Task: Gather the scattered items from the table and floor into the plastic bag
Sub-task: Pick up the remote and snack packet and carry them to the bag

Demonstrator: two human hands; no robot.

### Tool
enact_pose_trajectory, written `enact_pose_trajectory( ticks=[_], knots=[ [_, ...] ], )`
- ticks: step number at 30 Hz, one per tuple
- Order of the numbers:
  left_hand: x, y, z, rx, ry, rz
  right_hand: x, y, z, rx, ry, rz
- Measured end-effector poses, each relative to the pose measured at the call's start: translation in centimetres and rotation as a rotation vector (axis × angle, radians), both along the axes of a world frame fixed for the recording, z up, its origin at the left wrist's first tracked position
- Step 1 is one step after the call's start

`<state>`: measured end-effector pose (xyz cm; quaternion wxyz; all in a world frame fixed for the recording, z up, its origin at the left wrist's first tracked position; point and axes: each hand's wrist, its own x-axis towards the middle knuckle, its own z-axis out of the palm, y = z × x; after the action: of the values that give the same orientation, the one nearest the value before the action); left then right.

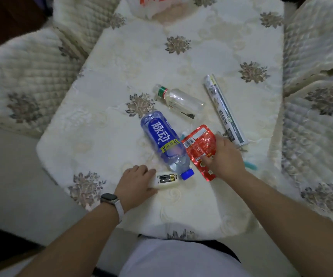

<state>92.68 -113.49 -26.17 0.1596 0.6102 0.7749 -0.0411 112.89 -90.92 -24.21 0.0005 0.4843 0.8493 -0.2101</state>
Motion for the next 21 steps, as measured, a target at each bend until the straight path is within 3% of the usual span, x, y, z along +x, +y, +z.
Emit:
enact_pose_trajectory(
  ticks=[7, 10, 15, 21],
  knots=[
    [4.2, -0.8, 1.4, -0.076, -0.139, 0.427, -0.3, 2.1, -0.4, -0.003, 0.048, 0.148],
    [6.4, -1.5, 2.1, -0.106, -0.149, 0.610, -0.6, 2.6, 0.3, -0.181, 0.087, 0.087],
    [9.1, -2.9, 3.1, 0.057, -0.245, 0.942, -0.7, 2.7, 0.5, -0.435, 0.100, 0.156],
    [10.5, -3.8, 4.6, 0.224, -0.310, 1.171, 0.1, 2.3, 2.2, -0.358, 0.160, 0.170]
  ],
)
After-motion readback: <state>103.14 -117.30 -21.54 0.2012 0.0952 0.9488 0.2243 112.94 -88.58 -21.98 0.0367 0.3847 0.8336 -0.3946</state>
